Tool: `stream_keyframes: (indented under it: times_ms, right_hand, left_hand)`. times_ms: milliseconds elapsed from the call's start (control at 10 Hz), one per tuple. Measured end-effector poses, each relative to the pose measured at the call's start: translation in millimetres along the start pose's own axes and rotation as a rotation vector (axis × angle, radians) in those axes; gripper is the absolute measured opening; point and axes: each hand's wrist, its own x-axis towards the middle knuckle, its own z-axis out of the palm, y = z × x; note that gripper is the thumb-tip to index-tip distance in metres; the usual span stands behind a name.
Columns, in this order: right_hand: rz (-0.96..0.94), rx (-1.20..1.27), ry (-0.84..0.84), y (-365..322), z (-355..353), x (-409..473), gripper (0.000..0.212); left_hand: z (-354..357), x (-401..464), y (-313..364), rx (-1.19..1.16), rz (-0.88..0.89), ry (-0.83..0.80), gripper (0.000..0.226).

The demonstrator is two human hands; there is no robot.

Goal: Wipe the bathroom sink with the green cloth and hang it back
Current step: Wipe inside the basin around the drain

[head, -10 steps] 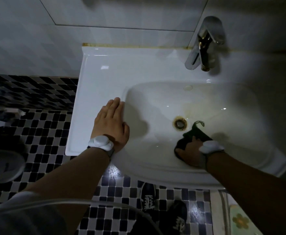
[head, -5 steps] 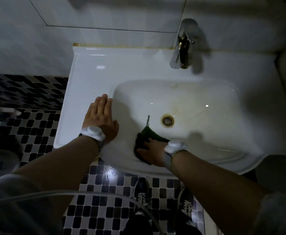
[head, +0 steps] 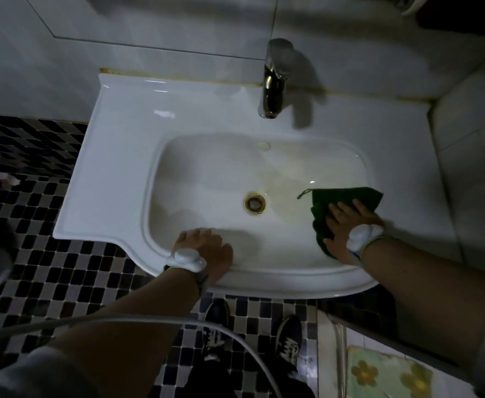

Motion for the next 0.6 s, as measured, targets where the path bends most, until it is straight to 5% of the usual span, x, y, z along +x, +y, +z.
stream_keyframes:
  times_ms: [100,300,400,600]
  right_hand:
    - [0.053,0.172,0.009,-24.6,1.3,-1.3,0.070]
    - [-0.278,0.637,-0.218,-121.4,-59.4,-22.1,0.054]
    - [-0.382,0.766,-0.158,-152.8,-76.1,-29.8,0.054]
    - [-0.427,0.699,-0.068,-105.5,-40.1,-13.5,0.063]
  left_hand:
    - [9.5,3.6,3.0,0.017,-0.041,0.059,0.055]
    - [1.2,6.0,2.5,0.015,-0.001,-0.019,0.048]
    - [-0.9,4.8,2.0,-0.029,0.068,-0.014,0.045]
    - [-2.7,-1.4,2.0,-0.115,0.061,0.058,0.054]
